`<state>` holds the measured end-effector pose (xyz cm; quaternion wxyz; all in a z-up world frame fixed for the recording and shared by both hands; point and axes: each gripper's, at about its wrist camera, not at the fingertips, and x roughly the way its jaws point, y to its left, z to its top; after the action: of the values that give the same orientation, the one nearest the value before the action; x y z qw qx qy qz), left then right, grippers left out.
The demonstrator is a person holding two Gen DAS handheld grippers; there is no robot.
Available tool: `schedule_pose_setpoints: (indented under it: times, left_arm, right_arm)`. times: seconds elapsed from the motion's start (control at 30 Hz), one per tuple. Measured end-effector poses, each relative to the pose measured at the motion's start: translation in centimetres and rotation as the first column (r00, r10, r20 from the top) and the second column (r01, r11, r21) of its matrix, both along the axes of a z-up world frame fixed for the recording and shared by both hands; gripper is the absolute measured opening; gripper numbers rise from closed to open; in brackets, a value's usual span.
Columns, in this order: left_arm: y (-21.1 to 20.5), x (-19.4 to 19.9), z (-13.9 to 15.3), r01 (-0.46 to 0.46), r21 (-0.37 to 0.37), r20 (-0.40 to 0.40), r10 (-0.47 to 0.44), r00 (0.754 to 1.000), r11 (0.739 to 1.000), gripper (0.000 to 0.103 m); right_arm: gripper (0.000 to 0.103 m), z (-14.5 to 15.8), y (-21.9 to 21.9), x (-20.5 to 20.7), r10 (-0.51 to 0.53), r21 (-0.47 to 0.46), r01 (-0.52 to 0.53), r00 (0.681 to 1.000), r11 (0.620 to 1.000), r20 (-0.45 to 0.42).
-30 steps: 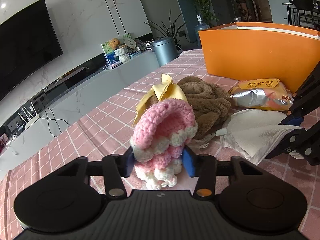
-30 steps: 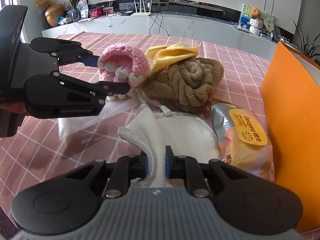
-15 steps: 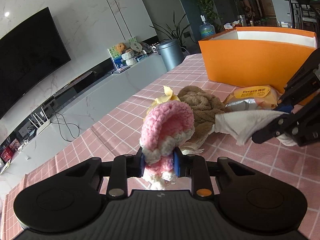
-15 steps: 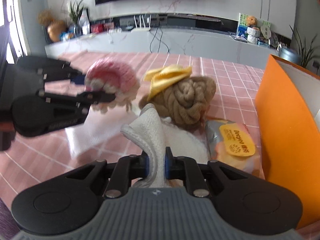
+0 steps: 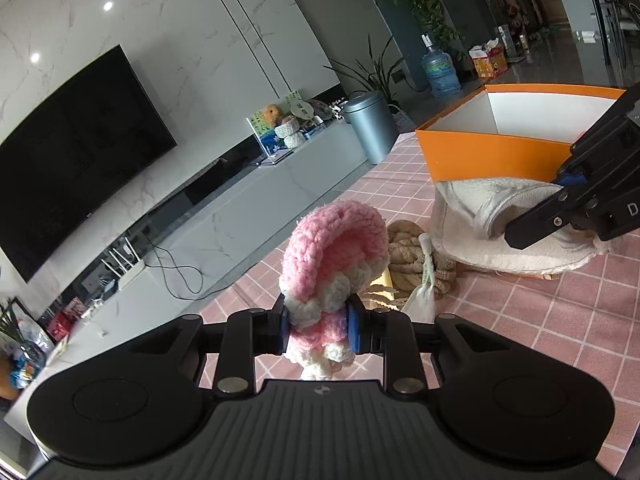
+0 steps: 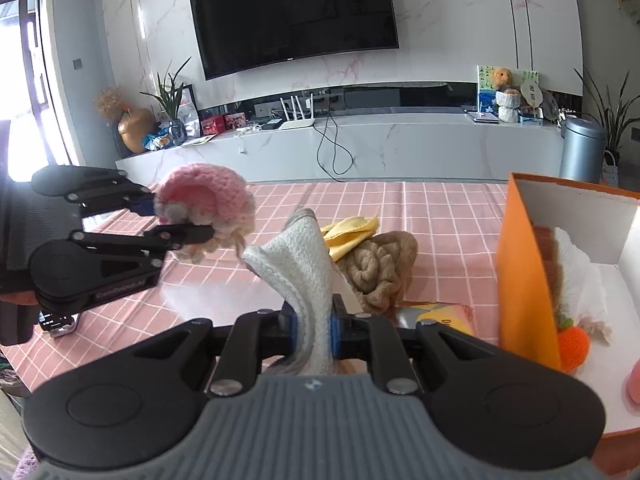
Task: Organize soft objects
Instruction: 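Grasp the white towel with the right gripper while the left gripper grasps the pink crocheted hat, then carry the white towel and pink hat with both grippers over the box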
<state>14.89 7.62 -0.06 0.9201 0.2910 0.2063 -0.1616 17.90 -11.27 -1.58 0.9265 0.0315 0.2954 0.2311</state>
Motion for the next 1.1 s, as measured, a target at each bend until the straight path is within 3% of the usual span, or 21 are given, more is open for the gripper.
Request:
schedule_pose_setpoints:
  times: [0.23,0.4,0.63,0.83,1.1]
  left_arm:
    - [-2.4,-2.0,-0.5,0.009,-0.034,-0.069,-0.011,0.998,0.999,0.031]
    - [-4.2,-3.9,-2.8,-0.006,-0.078,-0.137,-0.005,0.991,0.997,0.031]
    - [-4.1,-3.2,-6.0,-0.159,-0.116,-0.249,0.126,0.96,0.98,0.031]
    - [-3.1,-3.1,-5.5,-0.22,-0.167,-0.28,0.168,0.945,0.961,0.031]
    - [-5.9,-5.2,0.1,-0.179,-0.277,-0.245,0.111,0.963,0.944,0.031]
  right_arm:
    - [0.02,-0.6,-3.8,-0.2,-0.019,0.115,0.035,0.99,0.993,-0.138]
    - [0.019,-2.6,-5.3,-2.0,-0.02,0.116,0.045,0.978,0.992,-0.208]
    - [0.019,-4.7,-7.7,-4.5,-0.029,0.128,0.065,0.965,0.99,-0.262]
    - [0.015,-3.2,-8.8,-6.3,-0.021,0.14,0.049,0.98,0.989,-0.197]
    - [0.014,1.3,-11.4,-7.3,-0.008,0.189,0.021,0.998,0.982,-0.067]
